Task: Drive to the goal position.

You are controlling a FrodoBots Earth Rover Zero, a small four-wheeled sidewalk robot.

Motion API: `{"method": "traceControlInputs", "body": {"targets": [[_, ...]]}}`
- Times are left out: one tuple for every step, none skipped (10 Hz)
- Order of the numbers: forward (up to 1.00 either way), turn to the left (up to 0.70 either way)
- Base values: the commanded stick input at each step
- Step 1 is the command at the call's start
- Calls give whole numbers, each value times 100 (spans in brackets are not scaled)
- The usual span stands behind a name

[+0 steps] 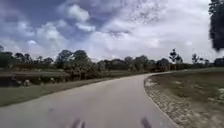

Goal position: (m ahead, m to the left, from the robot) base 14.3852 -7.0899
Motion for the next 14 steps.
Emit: {"method": "traceControlInputs", "body": {"targets": [[69,3],[69,3],[69,3],[69,11],[69,34],[69,28],[69,12],[69,4],[69,3],[69,3],[69,3],[69,3],[69,3],[69,3]]}}
